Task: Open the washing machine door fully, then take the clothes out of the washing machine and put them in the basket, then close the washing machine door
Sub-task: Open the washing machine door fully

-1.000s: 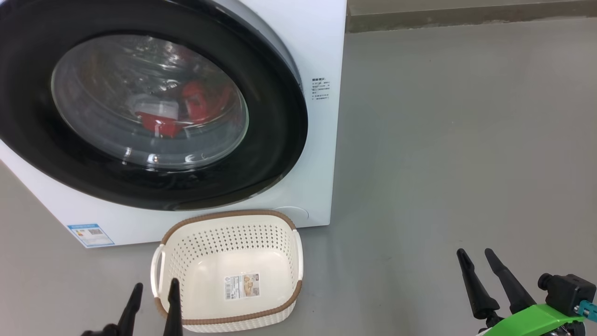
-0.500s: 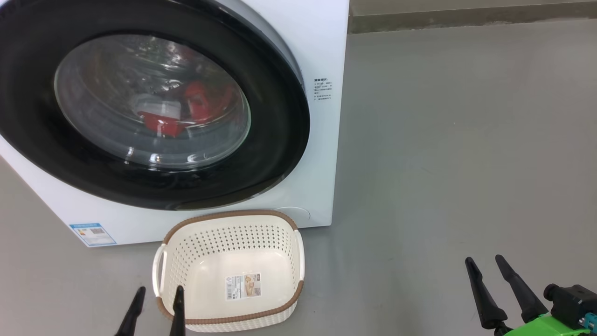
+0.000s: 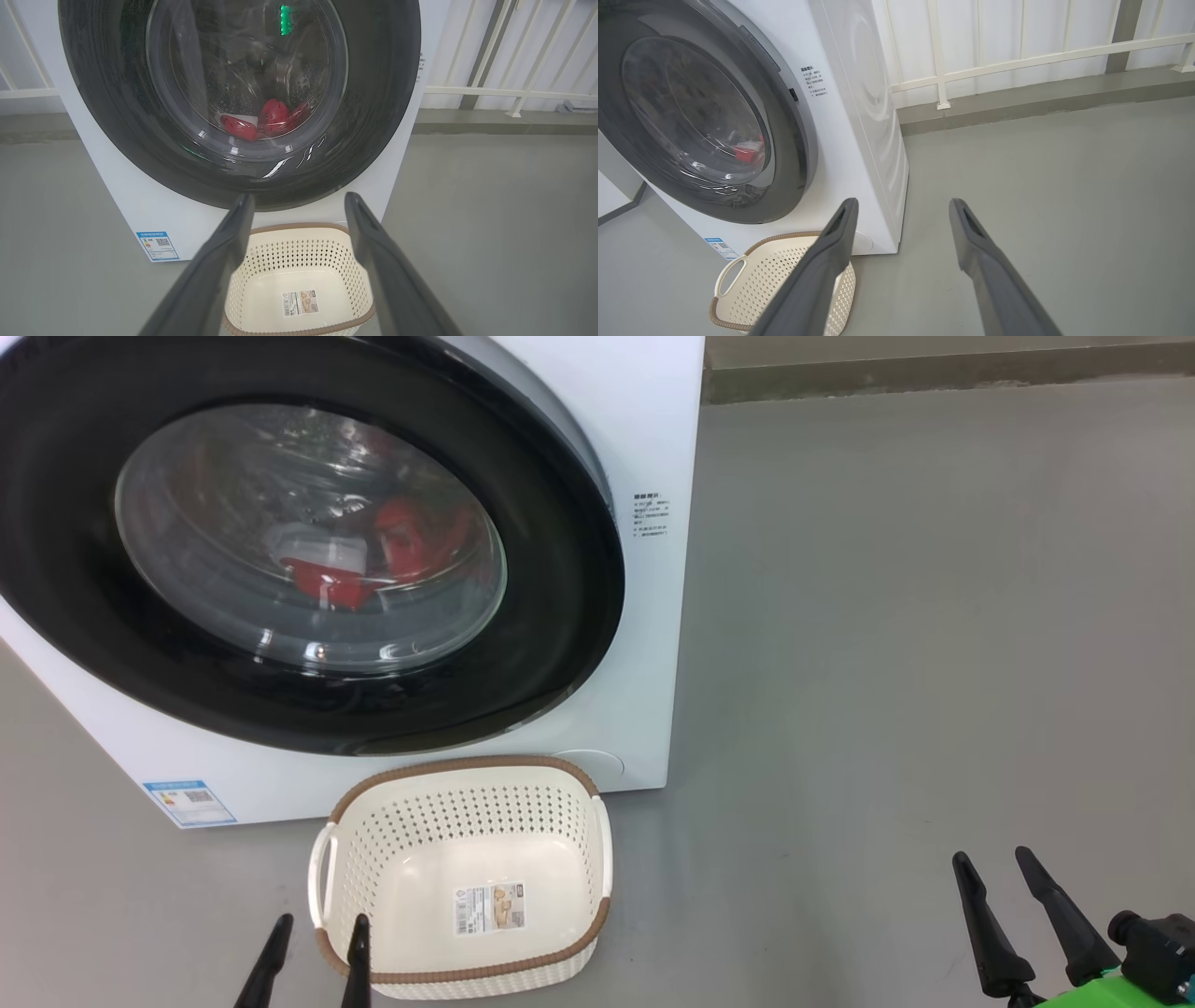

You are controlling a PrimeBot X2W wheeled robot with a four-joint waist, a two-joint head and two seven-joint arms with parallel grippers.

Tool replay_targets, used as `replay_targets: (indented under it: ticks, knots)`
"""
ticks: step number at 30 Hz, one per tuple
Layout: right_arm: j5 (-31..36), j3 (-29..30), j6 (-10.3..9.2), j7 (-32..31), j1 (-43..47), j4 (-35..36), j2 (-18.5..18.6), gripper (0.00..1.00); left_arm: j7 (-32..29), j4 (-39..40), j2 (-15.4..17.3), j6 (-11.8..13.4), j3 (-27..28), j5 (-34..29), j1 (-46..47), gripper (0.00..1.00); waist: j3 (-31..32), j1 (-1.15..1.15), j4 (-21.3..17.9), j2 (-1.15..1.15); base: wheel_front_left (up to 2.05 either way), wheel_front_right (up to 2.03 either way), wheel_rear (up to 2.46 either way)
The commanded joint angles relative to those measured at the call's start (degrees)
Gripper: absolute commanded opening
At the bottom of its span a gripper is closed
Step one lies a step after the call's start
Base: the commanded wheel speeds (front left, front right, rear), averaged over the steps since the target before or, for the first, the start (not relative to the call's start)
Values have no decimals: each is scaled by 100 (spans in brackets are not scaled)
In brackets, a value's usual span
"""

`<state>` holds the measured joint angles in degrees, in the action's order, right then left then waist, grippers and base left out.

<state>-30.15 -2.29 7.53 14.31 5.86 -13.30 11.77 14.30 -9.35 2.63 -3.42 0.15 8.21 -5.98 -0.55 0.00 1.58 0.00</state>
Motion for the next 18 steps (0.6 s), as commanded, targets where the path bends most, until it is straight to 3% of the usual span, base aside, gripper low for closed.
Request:
replay_targets:
  ticks: [1, 7, 8, 9, 11, 18]
  knots:
    - [79, -70, -4, 69, -11, 155, 84, 100, 70, 114, 26, -13, 209, 38, 99, 100, 2, 0, 1, 0, 0, 0, 0]
    - [62, -65, -4, 69, 5, 177, 43, 100, 70, 122, 25, -25, 196, 50, 123, 100, -10, 0, 20, 0, 0, 0, 0]
    - [37, -66, -4, 69, 6, 184, 32, 94, 70, 126, 25, -25, 189, 54, 131, 100, -15, 0, 26, 0, 0, 0, 0]
    - [20, -65, -4, 69, -4, 197, 22, 45, 70, 129, 25, -25, 183, 60, 140, 100, -22, 0, 33, 0, 0, 0, 0]
    - [-67, -88, -4, 69, -69, 246, -15, 0, 70, 134, 25, -21, 167, 92, 167, 100, -52, 0, 43, 0, 0, 0, 0]
    - [-640, -200, -4, 69, -775, 419, -222, 0, 70, 152, 25, 3, -16, 188, 396, 100, -310, 0, 211, 0, 0, 0, 0]
